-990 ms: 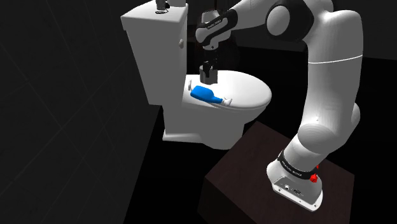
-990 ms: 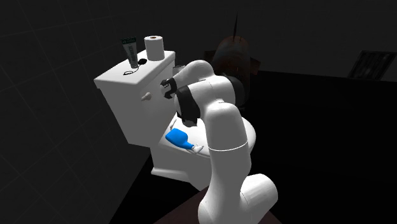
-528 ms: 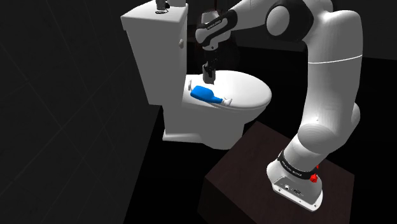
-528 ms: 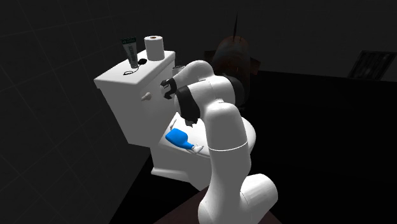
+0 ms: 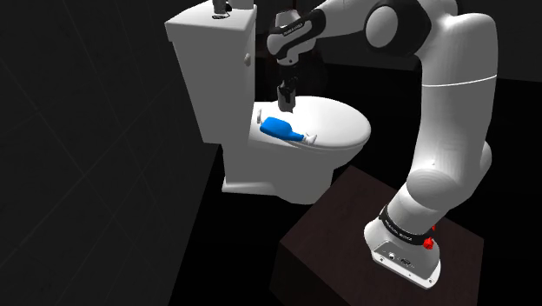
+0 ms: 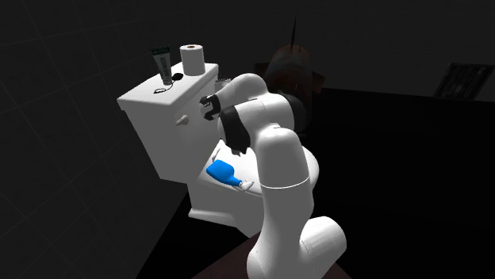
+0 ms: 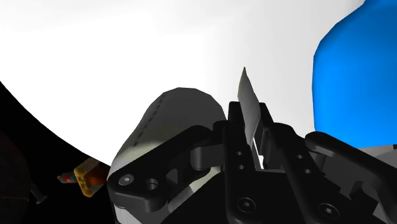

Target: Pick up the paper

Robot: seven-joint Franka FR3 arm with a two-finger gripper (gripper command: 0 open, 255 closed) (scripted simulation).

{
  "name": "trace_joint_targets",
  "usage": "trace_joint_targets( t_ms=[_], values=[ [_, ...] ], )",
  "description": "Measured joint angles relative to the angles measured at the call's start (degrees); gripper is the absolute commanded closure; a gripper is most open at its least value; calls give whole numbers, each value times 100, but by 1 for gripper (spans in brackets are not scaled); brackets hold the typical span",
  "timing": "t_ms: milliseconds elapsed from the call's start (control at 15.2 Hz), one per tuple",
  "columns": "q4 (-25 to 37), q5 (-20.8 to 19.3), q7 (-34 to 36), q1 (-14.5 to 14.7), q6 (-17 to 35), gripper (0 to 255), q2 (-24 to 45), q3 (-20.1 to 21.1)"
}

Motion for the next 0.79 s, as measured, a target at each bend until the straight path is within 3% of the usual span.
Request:
trace_joint_targets(
  t_ms=[792],
  values=[
    [459, -24, -47, 18, -752, 255, -298, -18]
  ],
)
